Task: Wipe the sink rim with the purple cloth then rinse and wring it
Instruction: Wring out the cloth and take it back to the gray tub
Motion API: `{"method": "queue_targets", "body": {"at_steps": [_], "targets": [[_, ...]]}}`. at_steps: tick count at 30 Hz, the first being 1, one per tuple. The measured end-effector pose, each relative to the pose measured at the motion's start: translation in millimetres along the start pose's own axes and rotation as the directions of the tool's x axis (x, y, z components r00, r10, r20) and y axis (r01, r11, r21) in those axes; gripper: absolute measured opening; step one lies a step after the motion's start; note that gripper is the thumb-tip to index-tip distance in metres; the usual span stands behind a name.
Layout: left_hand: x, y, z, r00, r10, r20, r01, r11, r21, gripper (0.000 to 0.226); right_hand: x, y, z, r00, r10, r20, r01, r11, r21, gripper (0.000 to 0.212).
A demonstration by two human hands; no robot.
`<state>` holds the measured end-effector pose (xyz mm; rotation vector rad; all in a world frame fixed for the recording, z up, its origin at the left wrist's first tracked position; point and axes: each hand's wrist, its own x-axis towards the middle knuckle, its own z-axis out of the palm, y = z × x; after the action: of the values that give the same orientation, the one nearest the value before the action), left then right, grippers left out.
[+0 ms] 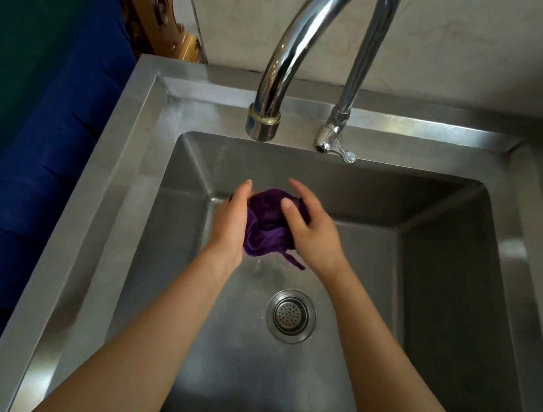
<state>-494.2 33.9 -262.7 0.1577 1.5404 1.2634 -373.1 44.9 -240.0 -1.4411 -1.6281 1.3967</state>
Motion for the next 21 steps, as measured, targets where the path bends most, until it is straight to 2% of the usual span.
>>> {"method": "queue_targets", "body": {"at_steps": [2,4,5,7,9,11,13,15,17,19,21], "targets": [[-1.5,-5.8,0.2,0.999,-0.036,-0.019,0.035,0.999,-0.032,0.035,-9.7,-12.1,12.8,0.993,-0.121,0.014,0.120,0.956,-0.269,0.029],[-13.2,-11.0,4.8,0.988,-0.043,0.148,0.069,0.982,-0.174,0.035,-18.0,-24.2,32.3,0.988,-0.156,0.013,0.140,0.844,-0.517,0.032],[-20.5,-13.3,7.8,0.976,-0.038,0.213,0.092,0.964,-0.249,0.036,-17.7,-27.6,39.9,0.983,-0.183,-0.012,0.141,0.797,-0.588,0.035],[-26.1,-19.2,6.7,0.957,-0.113,0.268,0.190,0.941,-0.281,0.050,-10.1,-31.0,44.2,0.977,-0.207,-0.058,0.120,0.748,-0.652,0.039],[-25.2,-19.5,5.7,0.943,-0.234,0.237,0.281,0.941,-0.189,0.048,2.0,-29.8,40.4,0.982,-0.184,-0.043,0.103,0.711,-0.696,0.041],[-24.0,-20.6,8.1,0.936,-0.293,0.197,0.324,0.934,-0.150,0.034,14.6,-25.1,32.7,0.992,-0.113,-0.051,0.046,0.722,-0.690,0.042],[-24.4,-21.4,14.2,0.956,-0.257,0.143,0.277,0.949,-0.149,0.027,23.8,-19.2,26.3,0.997,-0.008,-0.075,-0.041,0.770,-0.636,0.041],[-20.4,-27.8,13.7,0.980,-0.182,0.080,0.187,0.980,-0.062,0.032,28.6,-11.7,22.4,0.992,0.089,-0.093,-0.125,0.829,-0.546,0.040],[-13.0,-32.9,7.5,0.996,-0.085,0.029,0.080,0.988,0.132,0.039,31.0,0.5,20.9,0.985,0.136,-0.109,-0.170,0.877,-0.449,0.037],[-15.8,-28.4,3.0,1.000,-0.007,0.000,0.007,0.948,0.318,0.036,33.9,14.0,18.1,0.980,0.180,-0.090,-0.199,0.932,-0.303,0.036],[-20.5,-24.9,-0.7,0.999,0.054,-0.008,-0.047,0.922,0.385,0.038,34.0,24.0,11.6,0.979,0.201,-0.023,-0.202,0.972,-0.124,0.034]]}}
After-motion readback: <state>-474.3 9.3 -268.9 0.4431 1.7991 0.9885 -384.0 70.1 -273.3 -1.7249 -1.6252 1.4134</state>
